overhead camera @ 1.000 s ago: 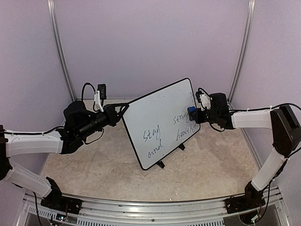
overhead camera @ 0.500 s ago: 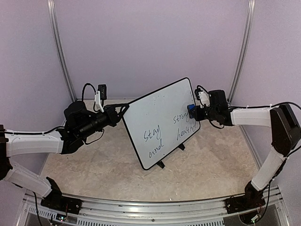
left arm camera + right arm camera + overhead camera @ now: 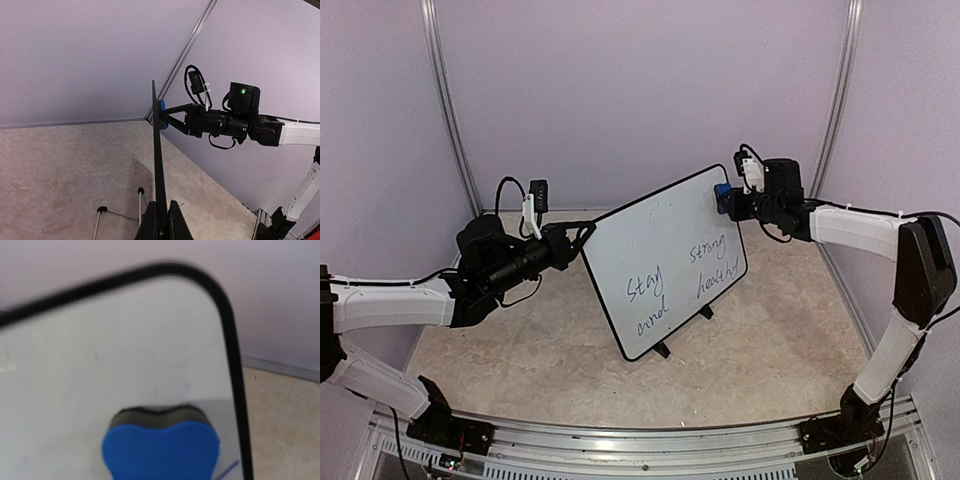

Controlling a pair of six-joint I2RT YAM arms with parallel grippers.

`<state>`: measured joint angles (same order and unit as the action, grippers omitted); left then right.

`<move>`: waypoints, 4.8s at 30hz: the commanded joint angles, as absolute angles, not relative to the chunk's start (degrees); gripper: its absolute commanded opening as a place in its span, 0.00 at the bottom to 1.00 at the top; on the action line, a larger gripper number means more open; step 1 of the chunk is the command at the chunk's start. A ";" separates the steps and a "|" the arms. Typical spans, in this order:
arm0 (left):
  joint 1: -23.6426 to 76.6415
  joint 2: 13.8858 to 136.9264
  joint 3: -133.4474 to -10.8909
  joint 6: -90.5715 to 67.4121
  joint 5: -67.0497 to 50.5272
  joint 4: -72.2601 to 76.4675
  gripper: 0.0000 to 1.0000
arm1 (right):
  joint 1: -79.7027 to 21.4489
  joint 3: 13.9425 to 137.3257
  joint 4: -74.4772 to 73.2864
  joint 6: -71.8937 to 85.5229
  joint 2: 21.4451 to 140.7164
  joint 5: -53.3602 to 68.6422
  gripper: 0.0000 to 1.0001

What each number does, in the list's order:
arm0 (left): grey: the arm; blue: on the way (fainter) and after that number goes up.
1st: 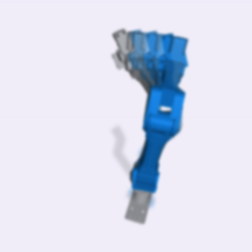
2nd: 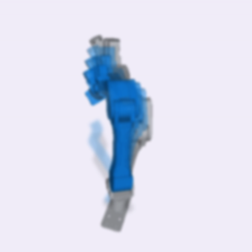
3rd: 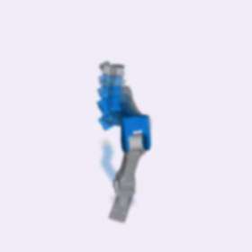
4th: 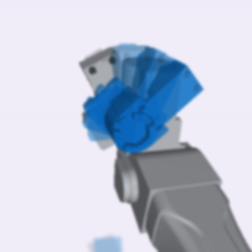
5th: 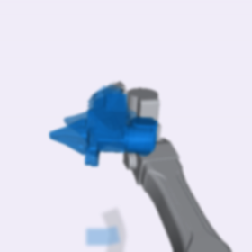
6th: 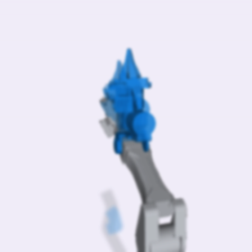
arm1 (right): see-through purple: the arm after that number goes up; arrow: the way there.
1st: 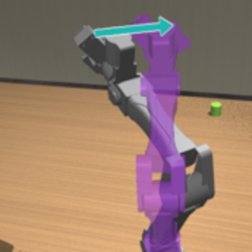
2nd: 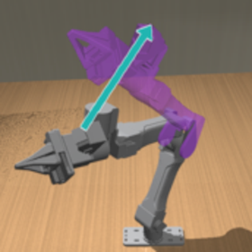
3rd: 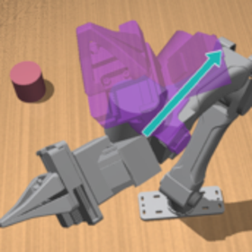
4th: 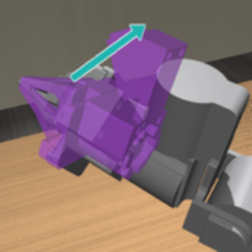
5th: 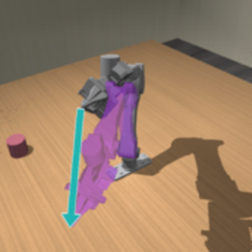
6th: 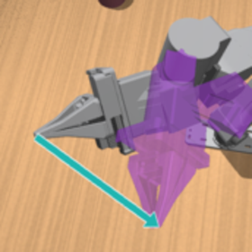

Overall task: Erase the whiteboard
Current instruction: Erase the whiteboard at the center of the board.

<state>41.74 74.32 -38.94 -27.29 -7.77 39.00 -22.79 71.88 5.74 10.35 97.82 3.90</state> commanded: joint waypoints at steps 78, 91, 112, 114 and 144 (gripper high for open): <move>45.00 74.37 -40.91 -23.78 -17.80 34.38 0.00 | -16.52 81.09 10.58 31.85 108.85 25.67 0.25; 45.57 72.74 -41.75 -23.30 -16.33 32.22 0.00 | -14.73 65.41 18.19 34.71 107.25 27.48 0.25; 45.70 72.75 -42.48 -25.05 -15.67 31.62 0.00 | -21.03 70.54 10.73 22.18 103.92 24.89 0.25; 45.70 73.01 -43.06 -25.27 -15.31 30.88 0.00 | -22.53 69.25 10.06 20.47 102.92 23.55 0.26; 46.41 71.60 -35.53 -22.65 -16.29 38.28 0.00 | -60.55 57.22 3.86 15.32 97.45 -12.17 0.25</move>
